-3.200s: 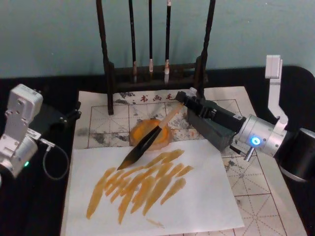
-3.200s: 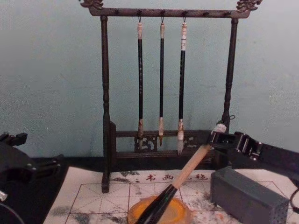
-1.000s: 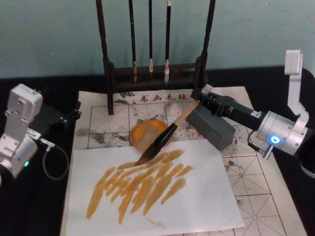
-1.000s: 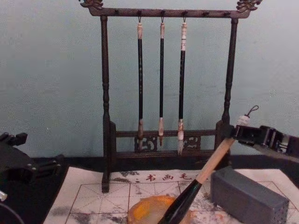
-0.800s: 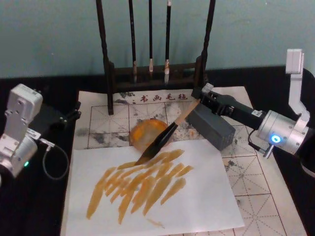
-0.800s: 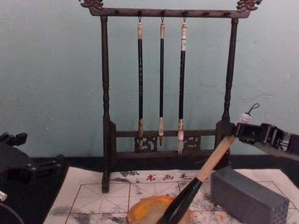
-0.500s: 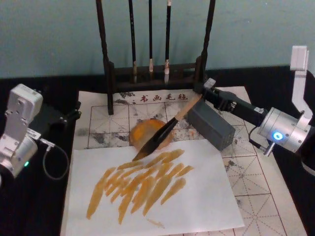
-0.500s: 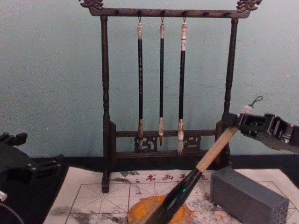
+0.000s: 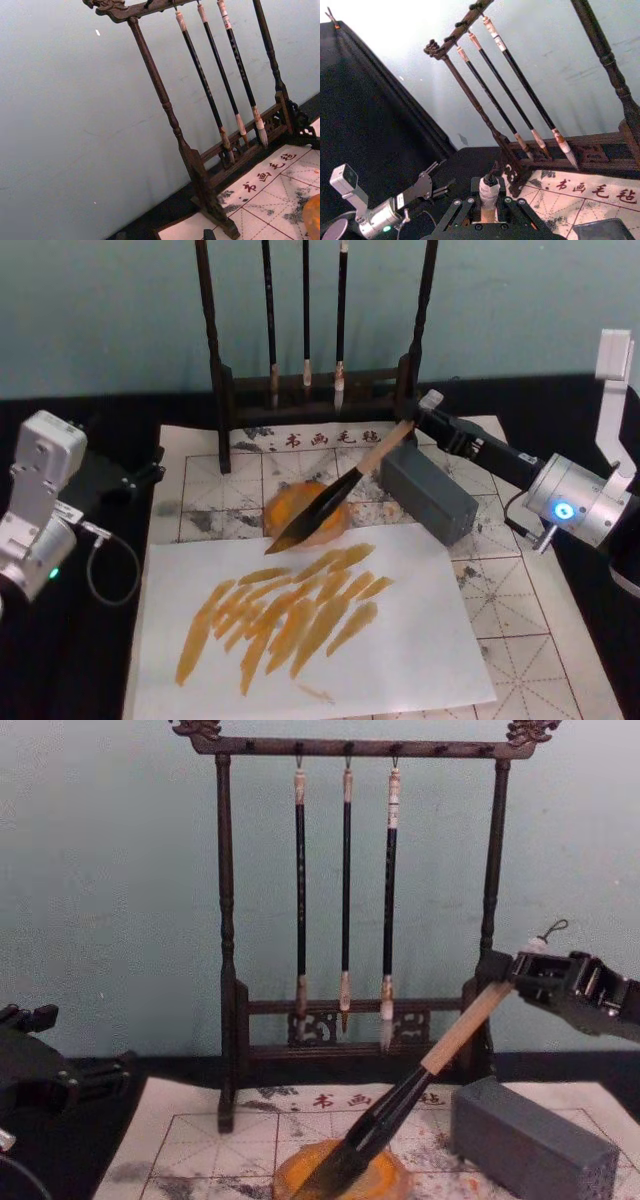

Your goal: Pick up the brush from the inkstone, write on the paper, then place the brush back to its original position.

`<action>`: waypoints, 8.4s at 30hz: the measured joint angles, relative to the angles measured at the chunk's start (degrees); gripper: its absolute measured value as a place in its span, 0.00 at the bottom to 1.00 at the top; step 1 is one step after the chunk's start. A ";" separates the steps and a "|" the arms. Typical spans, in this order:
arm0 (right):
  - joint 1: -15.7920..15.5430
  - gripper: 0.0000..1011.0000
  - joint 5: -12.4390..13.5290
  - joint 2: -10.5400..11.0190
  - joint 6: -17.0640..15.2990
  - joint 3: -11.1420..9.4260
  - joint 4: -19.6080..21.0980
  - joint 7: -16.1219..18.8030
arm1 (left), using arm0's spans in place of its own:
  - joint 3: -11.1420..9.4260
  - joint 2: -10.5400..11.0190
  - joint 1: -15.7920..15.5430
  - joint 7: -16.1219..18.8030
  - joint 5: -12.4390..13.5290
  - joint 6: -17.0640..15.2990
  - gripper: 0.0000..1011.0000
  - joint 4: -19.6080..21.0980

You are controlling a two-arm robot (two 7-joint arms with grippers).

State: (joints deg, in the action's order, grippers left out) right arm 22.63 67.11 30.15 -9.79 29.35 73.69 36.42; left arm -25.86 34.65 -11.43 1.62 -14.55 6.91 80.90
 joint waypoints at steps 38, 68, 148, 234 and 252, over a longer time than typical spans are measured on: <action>0.54 0.18 1.97 -6.01 2.27 -2.95 -6.79 -7.73 | 0.00 0.00 0.00 0.00 0.01 0.00 0.99 0.00; 1.10 0.18 3.55 -6.51 -0.43 -3.42 -10.08 -9.39 | 0.00 0.00 0.00 0.00 0.01 0.00 0.99 0.00; 1.62 0.92 3.47 -6.88 -2.08 -3.68 -12.24 -11.76 | 0.00 0.00 0.00 0.00 0.00 0.00 0.99 0.00; -10.71 0.99 -25.21 1.51 21.34 -4.48 -1.72 -20.09 | 0.00 0.00 0.00 0.00 0.00 0.00 0.99 0.00; -10.71 0.99 -25.12 1.60 21.29 -4.41 -1.68 -19.98 | 0.00 0.00 0.00 0.00 0.00 0.00 0.99 0.00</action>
State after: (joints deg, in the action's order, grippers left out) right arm 11.92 41.99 31.75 11.50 24.94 72.00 16.45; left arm -25.86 34.65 -11.43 1.62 -14.55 6.91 80.90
